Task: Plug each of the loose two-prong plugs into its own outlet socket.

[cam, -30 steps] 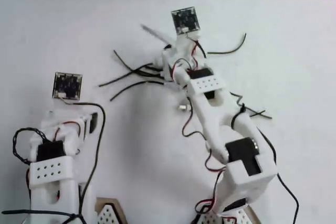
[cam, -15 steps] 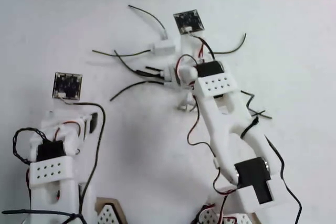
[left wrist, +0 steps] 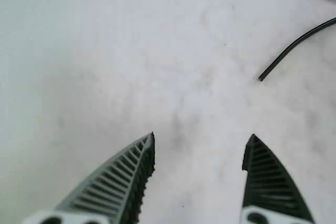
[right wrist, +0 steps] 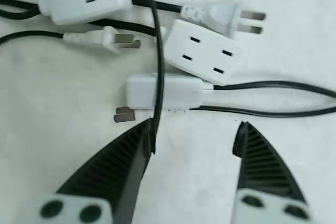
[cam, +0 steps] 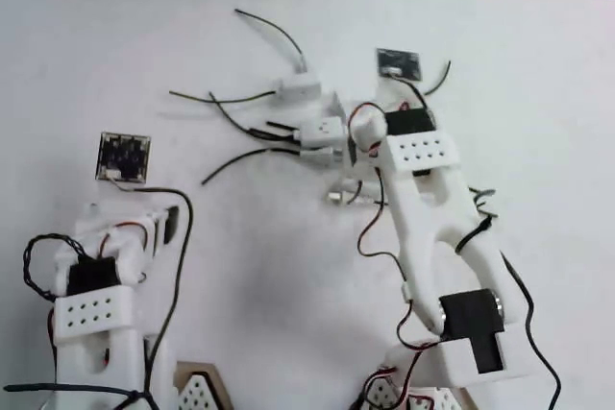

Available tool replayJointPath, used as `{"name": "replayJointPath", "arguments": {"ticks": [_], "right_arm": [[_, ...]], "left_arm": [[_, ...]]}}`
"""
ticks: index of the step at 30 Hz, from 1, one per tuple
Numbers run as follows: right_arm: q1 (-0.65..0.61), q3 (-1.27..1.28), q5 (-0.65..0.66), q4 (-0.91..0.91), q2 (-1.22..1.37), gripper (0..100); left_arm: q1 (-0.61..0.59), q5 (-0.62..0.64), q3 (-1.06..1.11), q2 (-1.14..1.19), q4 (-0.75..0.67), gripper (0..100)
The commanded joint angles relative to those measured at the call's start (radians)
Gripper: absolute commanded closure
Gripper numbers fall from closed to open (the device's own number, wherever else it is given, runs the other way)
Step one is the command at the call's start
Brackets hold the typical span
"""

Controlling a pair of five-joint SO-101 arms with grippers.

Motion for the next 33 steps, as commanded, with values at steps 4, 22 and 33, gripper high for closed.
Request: {"name": "replayJointPath", "arguments": {"ticks": [4, 22, 33], "right_arm": [[0.125, 0.014, -0.110, 0.001, -0.047, 76.4], [0.191, 0.276, -0.267, -0.229, -0.045, 76.5], [0.206, 0.265, -0.341, -0.252, 0.016, 76.5]], "left_arm": [[-0.005, 0.009, -0.006, -0.028, -0.025, 72], [-0.005, 0.005, -0.005, -0.028, -0.025, 73], [-0.005, 0.005, -0.003, -0.028, -0.025, 73]]}}
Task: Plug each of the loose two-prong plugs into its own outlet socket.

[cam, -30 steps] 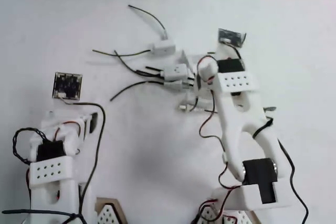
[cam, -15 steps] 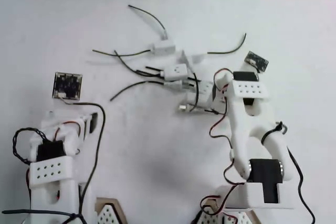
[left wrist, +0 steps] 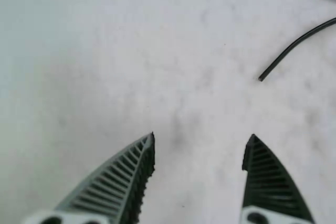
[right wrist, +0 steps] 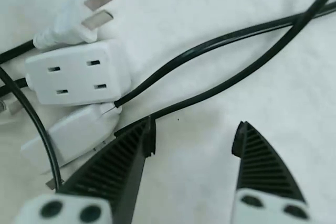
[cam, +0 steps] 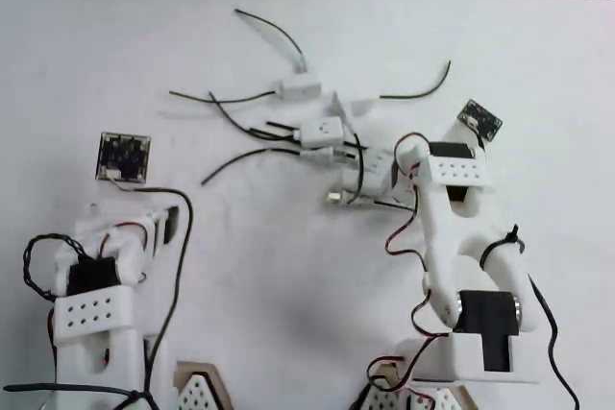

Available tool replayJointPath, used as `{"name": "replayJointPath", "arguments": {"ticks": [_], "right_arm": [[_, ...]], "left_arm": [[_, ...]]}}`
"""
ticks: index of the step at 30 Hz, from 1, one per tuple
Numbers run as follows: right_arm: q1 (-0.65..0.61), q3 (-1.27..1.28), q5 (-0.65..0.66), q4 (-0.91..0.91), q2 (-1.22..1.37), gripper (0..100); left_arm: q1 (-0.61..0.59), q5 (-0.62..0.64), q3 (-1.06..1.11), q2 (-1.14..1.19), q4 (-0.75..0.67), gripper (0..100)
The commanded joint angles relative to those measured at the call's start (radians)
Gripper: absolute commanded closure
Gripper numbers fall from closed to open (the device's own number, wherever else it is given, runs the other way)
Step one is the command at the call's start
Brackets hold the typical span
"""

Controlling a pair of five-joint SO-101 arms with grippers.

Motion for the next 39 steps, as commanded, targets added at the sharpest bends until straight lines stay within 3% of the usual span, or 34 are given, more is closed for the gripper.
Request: {"name": "replayJointPath", "arguments": {"ticks": [1, 9, 29, 32, 35, 39], "right_arm": [[0.015, -0.029, -0.026, -0.025, 0.041, 76.5], [0.039, -0.150, -0.072, -0.021, 0.257, 76.5], [0.042, -0.377, -0.064, 0.030, 0.440, 77.1], [0.042, -0.413, -0.049, 0.067, 0.458, 85.7], [0.042, -0.442, 0.087, 0.104, 0.455, 99.1], [0.044, -0.485, 0.184, 0.194, 0.455, 98.4]], "left_arm": [[-0.005, 0.005, -0.003, -0.028, -0.025, 73], [-0.005, 0.005, -0.003, -0.028, -0.025, 73], [-0.005, 0.005, -0.003, -0.028, -0.025, 73], [-0.005, 0.005, -0.003, -0.028, -0.025, 73], [-0.005, 0.003, -0.003, -0.028, -0.025, 73], [-0.005, 0.003, -0.003, -0.028, -0.025, 73]]}}
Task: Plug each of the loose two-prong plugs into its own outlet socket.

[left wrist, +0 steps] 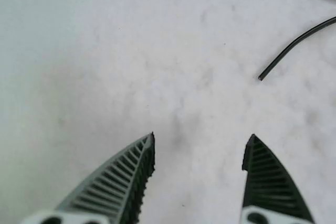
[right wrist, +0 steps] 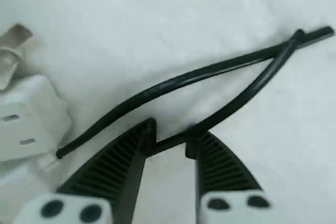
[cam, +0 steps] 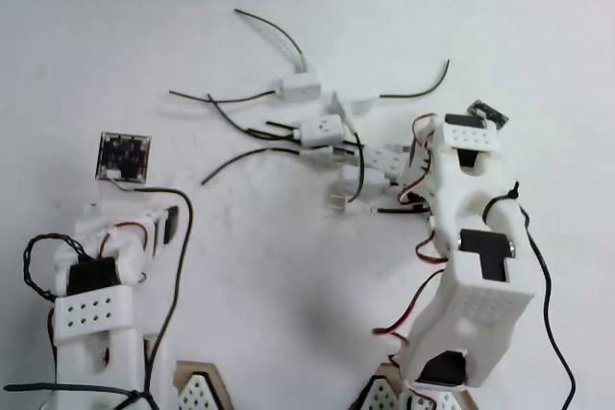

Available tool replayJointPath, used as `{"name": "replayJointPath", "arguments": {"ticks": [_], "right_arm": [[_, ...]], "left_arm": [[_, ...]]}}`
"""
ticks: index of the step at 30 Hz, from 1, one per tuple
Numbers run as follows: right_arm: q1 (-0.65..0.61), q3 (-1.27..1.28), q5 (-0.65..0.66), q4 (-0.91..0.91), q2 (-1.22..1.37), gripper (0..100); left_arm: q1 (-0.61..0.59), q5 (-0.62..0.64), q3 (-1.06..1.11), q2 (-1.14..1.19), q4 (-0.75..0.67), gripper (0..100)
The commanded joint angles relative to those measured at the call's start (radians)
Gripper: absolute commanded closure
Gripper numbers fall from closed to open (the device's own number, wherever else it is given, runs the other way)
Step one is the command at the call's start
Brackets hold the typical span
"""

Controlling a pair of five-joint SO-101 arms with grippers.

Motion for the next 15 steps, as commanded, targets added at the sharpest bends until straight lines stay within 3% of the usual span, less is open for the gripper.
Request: {"name": "replayJointPath", "arguments": {"ticks": [1, 5, 15], "right_arm": [[0.001, -0.089, 0.061, 0.036, 0.001, 98.1], [0.028, -0.152, 0.120, 0.122, 0.001, 98.1], [0.097, -0.400, 0.623, 0.349, -0.001, 98.1]], "left_arm": [[-0.005, 0.003, -0.003, -0.028, -0.025, 73], [-0.004, 0.003, -0.003, -0.028, -0.025, 73], [0.013, 0.002, 0.005, -0.027, -0.025, 73]]}}
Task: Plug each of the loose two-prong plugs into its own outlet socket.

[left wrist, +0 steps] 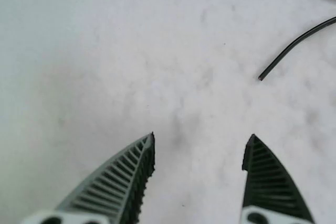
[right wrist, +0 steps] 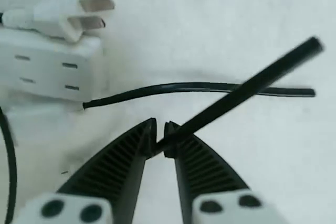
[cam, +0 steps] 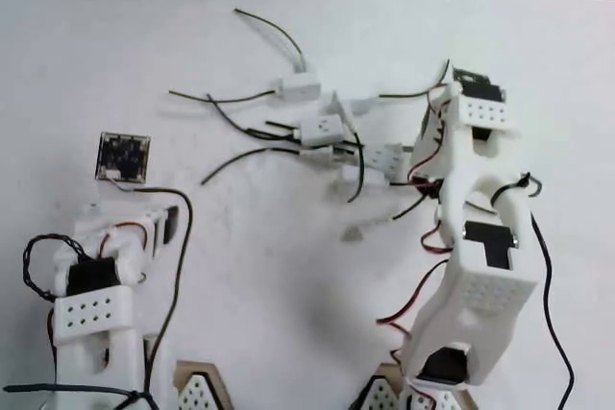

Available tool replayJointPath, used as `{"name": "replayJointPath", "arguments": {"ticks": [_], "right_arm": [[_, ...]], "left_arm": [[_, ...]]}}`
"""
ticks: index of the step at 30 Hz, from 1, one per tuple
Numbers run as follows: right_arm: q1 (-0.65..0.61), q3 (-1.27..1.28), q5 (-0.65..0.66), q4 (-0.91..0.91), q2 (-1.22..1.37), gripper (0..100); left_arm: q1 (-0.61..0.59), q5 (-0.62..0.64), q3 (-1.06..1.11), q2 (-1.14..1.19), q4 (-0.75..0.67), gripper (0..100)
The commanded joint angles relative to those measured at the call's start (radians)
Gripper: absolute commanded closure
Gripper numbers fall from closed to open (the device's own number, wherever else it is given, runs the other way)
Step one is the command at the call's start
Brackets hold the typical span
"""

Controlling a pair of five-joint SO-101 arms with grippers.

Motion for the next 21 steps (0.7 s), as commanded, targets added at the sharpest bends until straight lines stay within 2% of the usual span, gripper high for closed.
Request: {"name": "replayJointPath", "arguments": {"ticks": [1, 5, 8, 10, 18, 21], "right_arm": [[0.048, -0.112, 0.219, 0.064, -0.012, 98.1], [0.099, -0.192, 0.545, 0.070, -0.004, 98.1], [0.119, -0.255, 0.706, 0.042, -0.001, 98.1], [0.120, -0.290, 0.743, 0.030, -0.001, 98.1], [0.058, -0.381, 0.741, 0.050, -0.010, 97.5], [0.030, -0.382, 0.723, 0.093, -0.010, 90.4]], "left_arm": [[0.021, 0.002, 0.008, -0.028, -0.026, 73], [0.028, 0.002, 0.009, -0.028, -0.026, 73], [0.028, 0.002, 0.009, -0.028, -0.026, 73], [0.028, 0.002, 0.009, -0.028, -0.026, 73], [0.028, 0.002, 0.012, -0.028, -0.046, 73], [0.028, 0.002, 0.012, -0.028, -0.046, 73]]}}
